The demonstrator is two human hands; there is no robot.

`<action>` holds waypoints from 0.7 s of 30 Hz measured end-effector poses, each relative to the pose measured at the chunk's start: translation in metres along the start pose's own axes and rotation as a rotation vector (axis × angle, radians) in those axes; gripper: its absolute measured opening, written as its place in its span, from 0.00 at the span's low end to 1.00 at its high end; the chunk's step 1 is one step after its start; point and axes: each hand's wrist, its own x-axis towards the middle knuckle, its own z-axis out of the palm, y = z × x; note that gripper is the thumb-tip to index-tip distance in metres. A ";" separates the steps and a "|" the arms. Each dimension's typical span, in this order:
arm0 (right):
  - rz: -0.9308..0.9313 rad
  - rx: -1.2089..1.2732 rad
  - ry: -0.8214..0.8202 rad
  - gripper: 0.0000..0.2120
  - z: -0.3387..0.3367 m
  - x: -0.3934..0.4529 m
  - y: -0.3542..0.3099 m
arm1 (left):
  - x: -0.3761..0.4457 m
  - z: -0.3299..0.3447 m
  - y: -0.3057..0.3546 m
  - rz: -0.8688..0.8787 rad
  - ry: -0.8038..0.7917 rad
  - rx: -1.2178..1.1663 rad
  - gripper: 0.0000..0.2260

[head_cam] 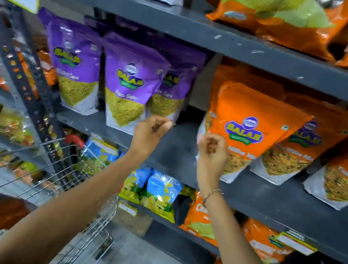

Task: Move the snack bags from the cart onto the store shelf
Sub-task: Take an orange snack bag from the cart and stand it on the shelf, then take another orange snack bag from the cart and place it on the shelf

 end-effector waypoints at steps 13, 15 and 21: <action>0.119 -0.350 -1.023 0.08 0.223 -0.187 0.037 | -0.131 -0.326 -0.137 -0.481 -0.054 0.861 0.21; 0.118 -0.452 -1.246 0.13 0.250 -0.221 0.041 | -0.142 -0.358 -0.157 -0.572 -0.139 0.987 0.24; -0.121 -0.846 -1.686 0.35 0.297 -0.303 0.028 | -0.149 -0.416 -0.212 -0.460 -0.433 1.240 0.21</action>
